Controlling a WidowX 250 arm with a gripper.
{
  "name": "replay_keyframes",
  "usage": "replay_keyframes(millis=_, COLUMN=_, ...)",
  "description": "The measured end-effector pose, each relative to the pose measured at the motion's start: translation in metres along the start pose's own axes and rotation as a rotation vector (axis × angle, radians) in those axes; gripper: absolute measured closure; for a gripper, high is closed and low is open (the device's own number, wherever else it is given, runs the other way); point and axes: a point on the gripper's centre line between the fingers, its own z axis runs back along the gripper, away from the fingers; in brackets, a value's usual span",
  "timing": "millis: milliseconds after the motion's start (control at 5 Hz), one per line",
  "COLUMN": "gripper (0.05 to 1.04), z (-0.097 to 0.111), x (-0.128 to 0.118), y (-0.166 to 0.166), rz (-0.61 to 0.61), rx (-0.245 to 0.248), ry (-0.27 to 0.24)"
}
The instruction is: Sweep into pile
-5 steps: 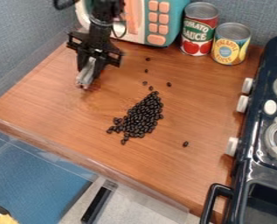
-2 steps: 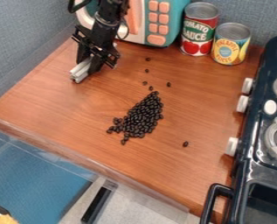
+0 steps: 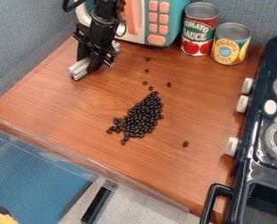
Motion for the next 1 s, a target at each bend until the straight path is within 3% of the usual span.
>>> replay_keyframes(millis=600, gripper=0.701, z=0.007, x=0.0, y=-0.028, rz=-0.087, rx=0.024, ry=-0.05)
replay_keyframes(millis=1000, gripper=0.701, z=0.014, x=0.013, y=-0.043, rz=-0.09, rx=0.006, ry=-0.048)
